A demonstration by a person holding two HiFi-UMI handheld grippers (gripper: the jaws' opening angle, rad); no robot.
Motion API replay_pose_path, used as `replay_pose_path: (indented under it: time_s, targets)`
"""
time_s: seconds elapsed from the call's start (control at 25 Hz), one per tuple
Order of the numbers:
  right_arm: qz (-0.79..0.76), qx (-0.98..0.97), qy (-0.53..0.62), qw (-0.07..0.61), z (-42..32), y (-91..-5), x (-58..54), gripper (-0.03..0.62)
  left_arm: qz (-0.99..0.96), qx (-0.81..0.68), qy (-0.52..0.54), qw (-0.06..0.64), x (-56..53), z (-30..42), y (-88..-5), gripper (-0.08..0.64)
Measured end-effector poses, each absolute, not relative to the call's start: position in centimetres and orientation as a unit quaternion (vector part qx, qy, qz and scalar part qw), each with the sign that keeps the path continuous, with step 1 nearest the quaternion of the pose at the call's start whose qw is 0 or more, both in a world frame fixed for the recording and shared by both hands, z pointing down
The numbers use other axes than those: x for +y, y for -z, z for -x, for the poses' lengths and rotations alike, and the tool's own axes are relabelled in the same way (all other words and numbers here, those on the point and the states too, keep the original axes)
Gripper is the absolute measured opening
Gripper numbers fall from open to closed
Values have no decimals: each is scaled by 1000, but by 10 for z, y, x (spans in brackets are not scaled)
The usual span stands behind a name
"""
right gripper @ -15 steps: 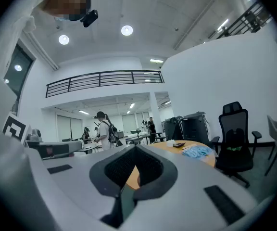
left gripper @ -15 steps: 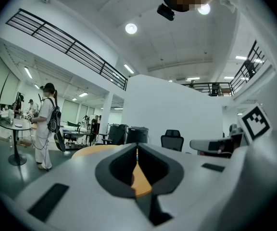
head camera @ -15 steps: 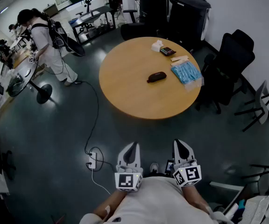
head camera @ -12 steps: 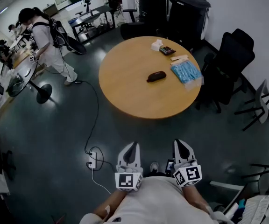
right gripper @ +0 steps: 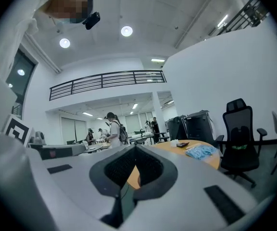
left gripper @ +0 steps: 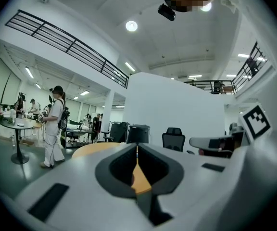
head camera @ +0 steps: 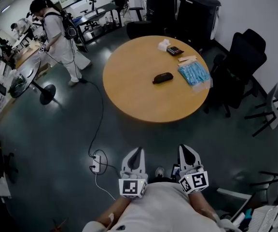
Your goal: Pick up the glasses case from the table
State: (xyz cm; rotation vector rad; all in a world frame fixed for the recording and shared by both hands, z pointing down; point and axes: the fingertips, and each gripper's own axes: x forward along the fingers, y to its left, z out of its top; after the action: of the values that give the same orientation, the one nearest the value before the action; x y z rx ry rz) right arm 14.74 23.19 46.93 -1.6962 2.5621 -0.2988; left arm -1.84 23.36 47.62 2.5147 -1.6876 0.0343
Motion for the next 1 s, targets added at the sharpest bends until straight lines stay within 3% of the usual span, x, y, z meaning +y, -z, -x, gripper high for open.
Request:
replay_pose_path:
  time_s: [0.64, 1.0]
  targets:
    - [529, 837, 138, 18, -176, -501, 161, 15, -795, -598, -34, 99, 190, 17, -493, 14]
    - [562, 821, 102, -22, -183, -519, 36, 15, -810, -577, -11, 106, 55, 35, -505, 14]
